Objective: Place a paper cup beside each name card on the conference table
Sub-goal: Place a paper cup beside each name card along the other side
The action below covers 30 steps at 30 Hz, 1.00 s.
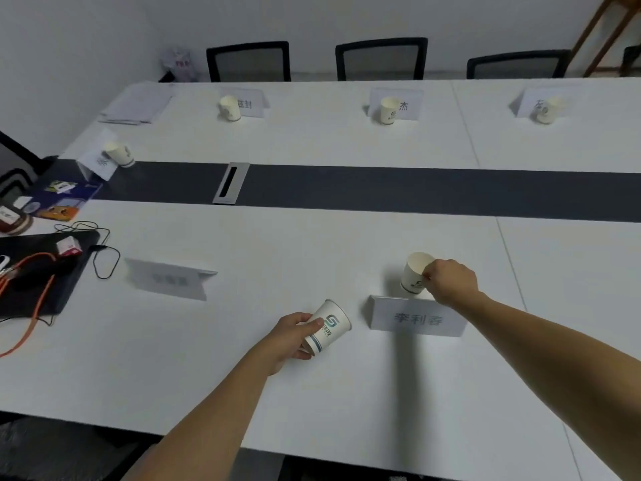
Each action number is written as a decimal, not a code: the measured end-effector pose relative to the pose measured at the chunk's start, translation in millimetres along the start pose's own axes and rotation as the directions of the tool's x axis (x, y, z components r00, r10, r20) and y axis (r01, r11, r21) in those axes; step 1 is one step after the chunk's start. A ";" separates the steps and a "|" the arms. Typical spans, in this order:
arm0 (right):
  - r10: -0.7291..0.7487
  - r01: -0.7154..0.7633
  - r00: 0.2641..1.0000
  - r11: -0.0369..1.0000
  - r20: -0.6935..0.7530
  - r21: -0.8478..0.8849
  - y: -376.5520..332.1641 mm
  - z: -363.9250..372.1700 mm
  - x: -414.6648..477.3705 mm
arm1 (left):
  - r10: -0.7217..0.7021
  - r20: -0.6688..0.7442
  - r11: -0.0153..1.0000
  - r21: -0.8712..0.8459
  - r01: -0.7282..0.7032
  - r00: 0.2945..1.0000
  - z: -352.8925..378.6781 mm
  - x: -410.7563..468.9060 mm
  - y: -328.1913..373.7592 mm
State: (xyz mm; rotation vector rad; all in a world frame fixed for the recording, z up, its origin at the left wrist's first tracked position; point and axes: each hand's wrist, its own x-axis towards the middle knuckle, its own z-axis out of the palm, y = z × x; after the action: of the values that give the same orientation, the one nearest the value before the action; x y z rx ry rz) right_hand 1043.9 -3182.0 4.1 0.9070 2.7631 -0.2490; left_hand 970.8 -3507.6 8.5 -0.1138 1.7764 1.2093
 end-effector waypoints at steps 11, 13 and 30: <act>-0.109 0.127 0.987 0.979 0.119 -0.156 -5.9 21.3 22.5 | -0.064 -0.109 0.997 -0.055 0.058 0.992 -5.9 -3.2 -8.7; -0.143 0.159 0.983 0.976 0.112 -0.152 -9.8 12.1 21.8 | -0.055 -0.137 0.996 -0.072 0.045 0.989 -7.9 -9.7 -8.9; -0.645 0.572 0.761 0.717 0.067 0.399 -246.6 -21.8 -104.4 | 0.065 -0.391 0.846 -0.467 -0.259 0.918 -124.7 -146.7 -66.4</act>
State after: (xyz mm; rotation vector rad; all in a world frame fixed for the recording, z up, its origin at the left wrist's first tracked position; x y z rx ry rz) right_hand 974.5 -3431.7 74.8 -0.0438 2.7625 -0.9252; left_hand 1006.1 -3695.3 79.2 -0.5350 1.7480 1.8708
